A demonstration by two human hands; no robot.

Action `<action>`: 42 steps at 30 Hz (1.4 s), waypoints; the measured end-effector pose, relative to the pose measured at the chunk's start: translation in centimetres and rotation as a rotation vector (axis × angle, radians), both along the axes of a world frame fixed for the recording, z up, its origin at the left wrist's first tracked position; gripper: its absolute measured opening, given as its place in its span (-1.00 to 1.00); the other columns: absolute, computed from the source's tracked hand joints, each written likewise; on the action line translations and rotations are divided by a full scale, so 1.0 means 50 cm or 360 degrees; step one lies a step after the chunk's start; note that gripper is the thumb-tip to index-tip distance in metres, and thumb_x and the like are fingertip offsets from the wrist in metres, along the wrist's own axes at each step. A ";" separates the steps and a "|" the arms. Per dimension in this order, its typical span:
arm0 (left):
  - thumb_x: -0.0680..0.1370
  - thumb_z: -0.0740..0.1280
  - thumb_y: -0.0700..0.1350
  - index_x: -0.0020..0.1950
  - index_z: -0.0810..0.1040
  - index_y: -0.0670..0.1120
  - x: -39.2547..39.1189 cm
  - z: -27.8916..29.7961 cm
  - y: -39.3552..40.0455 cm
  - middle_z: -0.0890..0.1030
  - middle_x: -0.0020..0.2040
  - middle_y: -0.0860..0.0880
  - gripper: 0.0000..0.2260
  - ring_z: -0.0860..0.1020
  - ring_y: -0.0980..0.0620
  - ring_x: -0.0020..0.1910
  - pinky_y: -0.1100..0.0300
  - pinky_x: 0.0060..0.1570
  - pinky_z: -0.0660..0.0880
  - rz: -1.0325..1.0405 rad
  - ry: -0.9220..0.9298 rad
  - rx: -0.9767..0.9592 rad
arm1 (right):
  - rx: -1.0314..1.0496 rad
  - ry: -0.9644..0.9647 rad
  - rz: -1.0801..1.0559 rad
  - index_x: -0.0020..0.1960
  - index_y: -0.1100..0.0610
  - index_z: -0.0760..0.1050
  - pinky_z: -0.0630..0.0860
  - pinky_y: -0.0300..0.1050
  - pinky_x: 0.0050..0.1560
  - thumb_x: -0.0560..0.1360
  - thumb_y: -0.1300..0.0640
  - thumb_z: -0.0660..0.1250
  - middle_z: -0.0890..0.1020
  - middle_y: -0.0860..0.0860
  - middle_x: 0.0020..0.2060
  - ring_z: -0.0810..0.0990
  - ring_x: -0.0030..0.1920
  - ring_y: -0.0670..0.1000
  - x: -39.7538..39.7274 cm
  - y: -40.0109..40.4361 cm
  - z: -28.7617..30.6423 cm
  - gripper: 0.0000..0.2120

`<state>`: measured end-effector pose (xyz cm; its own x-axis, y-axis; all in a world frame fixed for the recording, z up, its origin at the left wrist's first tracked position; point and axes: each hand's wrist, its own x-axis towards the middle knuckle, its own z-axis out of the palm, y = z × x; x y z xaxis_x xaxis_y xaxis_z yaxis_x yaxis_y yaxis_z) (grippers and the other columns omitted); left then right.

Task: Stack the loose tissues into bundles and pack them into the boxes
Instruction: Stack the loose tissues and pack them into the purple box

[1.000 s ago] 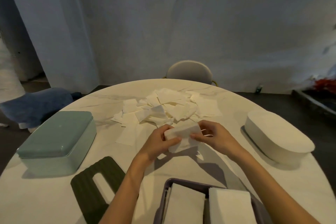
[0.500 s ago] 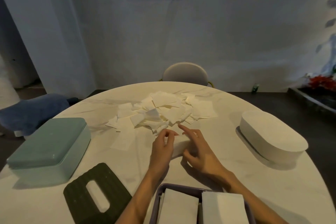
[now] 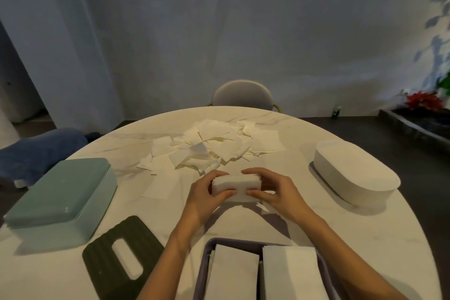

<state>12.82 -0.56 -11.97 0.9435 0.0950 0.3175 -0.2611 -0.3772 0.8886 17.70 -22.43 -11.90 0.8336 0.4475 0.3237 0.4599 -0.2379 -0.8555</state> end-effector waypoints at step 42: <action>0.43 0.54 0.21 0.04 0.44 0.14 -0.394 0.236 -0.007 0.68 -0.16 0.17 -0.64 0.60 0.17 -0.21 0.26 -0.14 0.54 -0.0080 0.0544 0.0901 | -0.1064 0.0173 0.0324 0.01 0.07 0.67 0.52 -0.42 -0.23 0.48 -0.06 0.52 0.71 -0.10 -0.15 0.71 -0.16 -0.04 -0.226 0.033 0.270 -0.77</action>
